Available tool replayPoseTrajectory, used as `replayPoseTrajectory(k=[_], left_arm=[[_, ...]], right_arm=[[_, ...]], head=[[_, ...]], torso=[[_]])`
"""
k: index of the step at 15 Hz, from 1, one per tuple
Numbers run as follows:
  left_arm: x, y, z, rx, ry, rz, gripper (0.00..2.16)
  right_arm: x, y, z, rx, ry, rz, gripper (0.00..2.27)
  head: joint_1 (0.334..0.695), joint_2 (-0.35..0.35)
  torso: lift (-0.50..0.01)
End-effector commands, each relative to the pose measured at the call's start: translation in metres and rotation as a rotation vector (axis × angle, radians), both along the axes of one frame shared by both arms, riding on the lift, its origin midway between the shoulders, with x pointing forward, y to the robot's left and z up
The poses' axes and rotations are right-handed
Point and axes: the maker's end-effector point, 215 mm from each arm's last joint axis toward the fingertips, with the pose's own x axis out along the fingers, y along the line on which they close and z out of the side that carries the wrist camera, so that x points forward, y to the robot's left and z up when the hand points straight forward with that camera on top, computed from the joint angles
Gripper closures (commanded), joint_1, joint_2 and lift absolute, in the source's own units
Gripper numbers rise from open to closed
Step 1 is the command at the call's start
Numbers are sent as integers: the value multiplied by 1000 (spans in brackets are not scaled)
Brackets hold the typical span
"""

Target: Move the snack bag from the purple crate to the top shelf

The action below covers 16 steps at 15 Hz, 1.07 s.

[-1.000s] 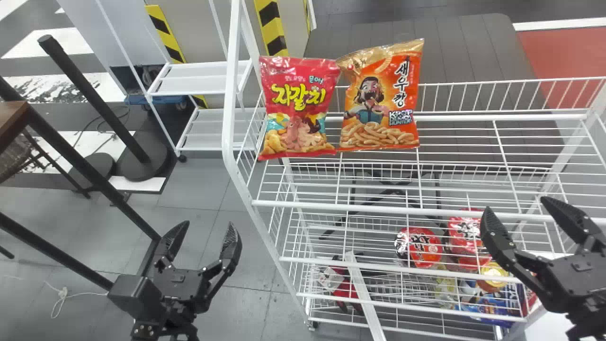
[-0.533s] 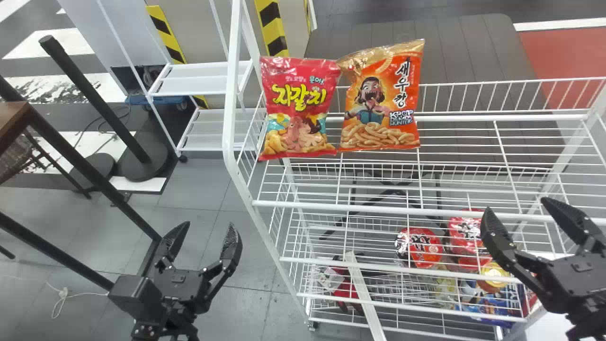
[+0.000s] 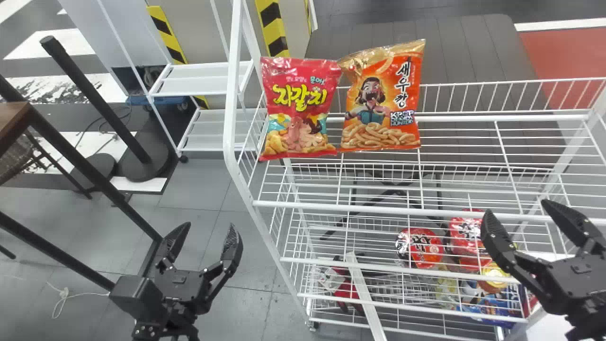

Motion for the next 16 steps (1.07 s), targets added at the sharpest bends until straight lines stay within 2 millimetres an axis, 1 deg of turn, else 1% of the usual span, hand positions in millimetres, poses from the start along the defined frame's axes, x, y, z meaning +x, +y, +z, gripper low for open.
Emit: replayPoseTrajectory(k=[1,16], left_arm=[[0,1,0,1,0,1,134],[1,1,-1,-1,3,-1,134]], right_arm=[[1,1,1,1,-1,1,124],[1,1,-3,1,5,2,124]], head=[[695,221],[695,224]], torso=[[0],[0]])
